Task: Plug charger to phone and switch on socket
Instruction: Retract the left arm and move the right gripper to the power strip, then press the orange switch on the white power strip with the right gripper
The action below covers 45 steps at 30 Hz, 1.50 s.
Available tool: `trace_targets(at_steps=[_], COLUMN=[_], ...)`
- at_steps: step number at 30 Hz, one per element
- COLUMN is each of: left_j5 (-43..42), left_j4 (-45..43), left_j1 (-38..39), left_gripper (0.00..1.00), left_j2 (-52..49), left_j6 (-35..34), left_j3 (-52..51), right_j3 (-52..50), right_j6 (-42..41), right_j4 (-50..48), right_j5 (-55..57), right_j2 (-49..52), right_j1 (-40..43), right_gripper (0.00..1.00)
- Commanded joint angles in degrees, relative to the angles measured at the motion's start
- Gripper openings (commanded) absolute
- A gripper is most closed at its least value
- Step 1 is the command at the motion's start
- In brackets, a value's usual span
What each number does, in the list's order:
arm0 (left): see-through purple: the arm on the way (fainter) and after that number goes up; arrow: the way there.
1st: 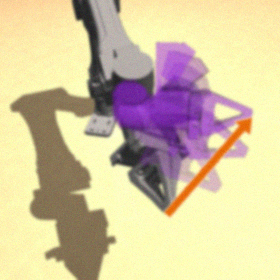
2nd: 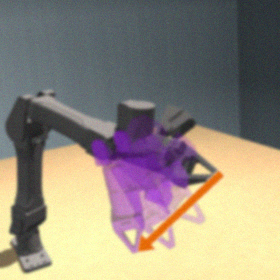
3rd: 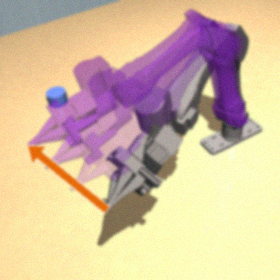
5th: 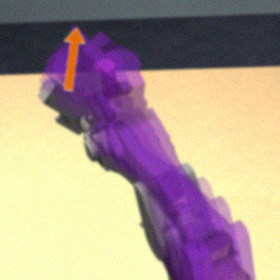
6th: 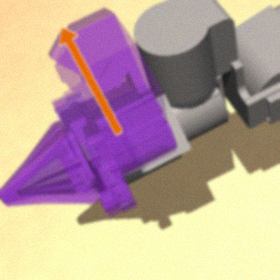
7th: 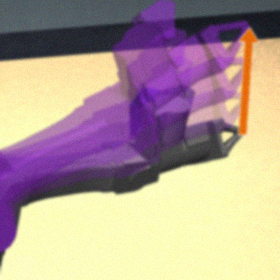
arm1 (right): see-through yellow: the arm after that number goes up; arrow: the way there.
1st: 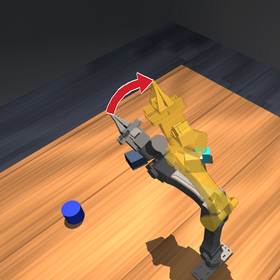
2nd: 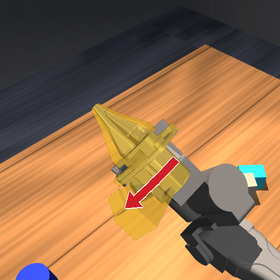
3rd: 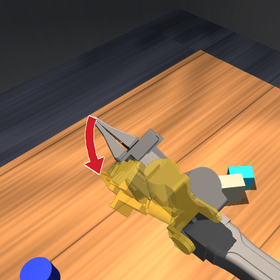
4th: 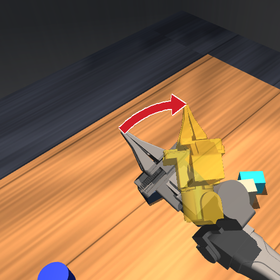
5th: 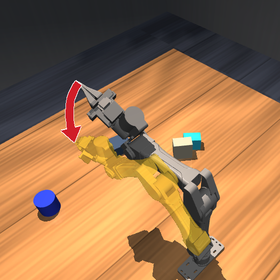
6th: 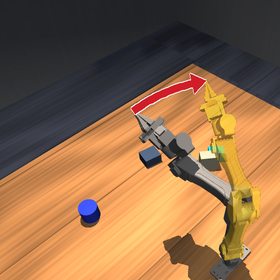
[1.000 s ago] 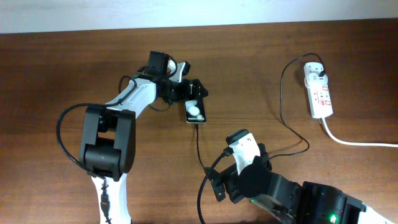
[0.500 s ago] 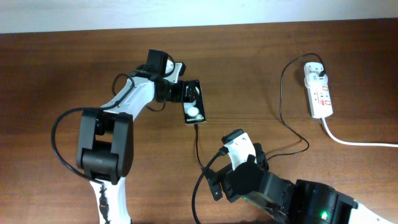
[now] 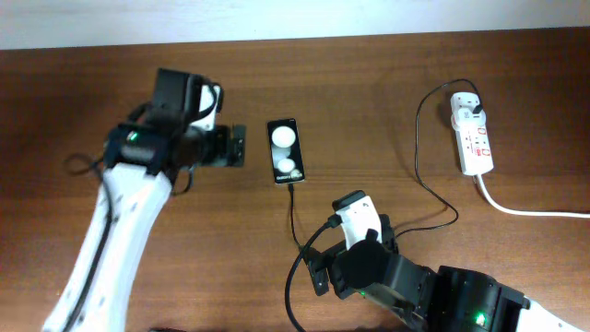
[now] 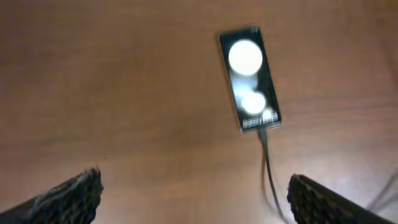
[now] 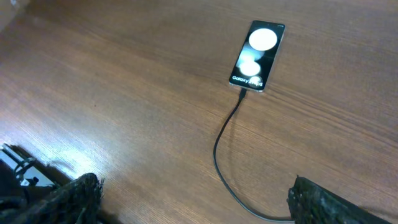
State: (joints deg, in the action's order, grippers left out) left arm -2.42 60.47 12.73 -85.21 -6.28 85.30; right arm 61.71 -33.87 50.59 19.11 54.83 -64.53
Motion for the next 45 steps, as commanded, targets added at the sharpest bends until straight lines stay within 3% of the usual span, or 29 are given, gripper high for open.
trace_targets(at_steps=[1,9,14,15,19,23,24,27,34,40,45], left_j5=[1.4,5.1,5.0,5.0,5.0,5.0,5.0,5.0,4.5,4.6,4.6], left_j4=[4.2,13.5,21.6,23.3,26.4,26.4,26.5,26.6,35.4,35.2,35.3], left_j1=[-0.1,-0.1,-0.1,-0.1,-0.3,-3.0,-4.2,-5.5,-5.8,-7.3,-8.9], left_gripper=[0.99,0.99,0.99,0.99,0.99,0.99,0.99,0.99,0.99,0.99,0.99], left_j2=[9.3,27.0,33.5,34.5,39.2,45.4,48.3,53.4,62.9,65.5,68.3], left_j6=[-0.7,-0.7,-0.7,-0.7,-0.7,-0.7,-0.7,-0.7,-0.7,-0.7,-0.7], left_j3=[0.1,0.1,0.1,0.0,0.0,0.0,0.0,0.0,0.0,0.0,0.0], right_j3=[1.0,1.0,1.0,1.0,1.0,1.0,1.0,1.0,1.0,1.6,7.5], right_j6=[-1.1,-1.1,-2.1,-5.1,-10.2,-10.1,-10.1,-10.1,-6.1,-5.1,-0.4], right_j4=[0.1,0.8,-1.3,-1.3,0.0,0.2,0.7,2.8,6.9,7.4,10.3], right_j5=[0.1,1.8,2.4,2.4,0.8,-4.6,-5.7,-7.0,-11.4,-14.1,-17.0], right_j2=[-0.1,2.6,10.4,12.1,14.8,15.1,15.1,15.1,15.1,15.7,21.9], right_j1=[0.1,0.1,0.2,0.9,6.8,15.7,19.7,26.9,48.4,65.5,74.3], right_gripper=[0.99,0.99,1.00,0.84,0.47,0.25,0.15,0.04,0.04,0.04,0.04])
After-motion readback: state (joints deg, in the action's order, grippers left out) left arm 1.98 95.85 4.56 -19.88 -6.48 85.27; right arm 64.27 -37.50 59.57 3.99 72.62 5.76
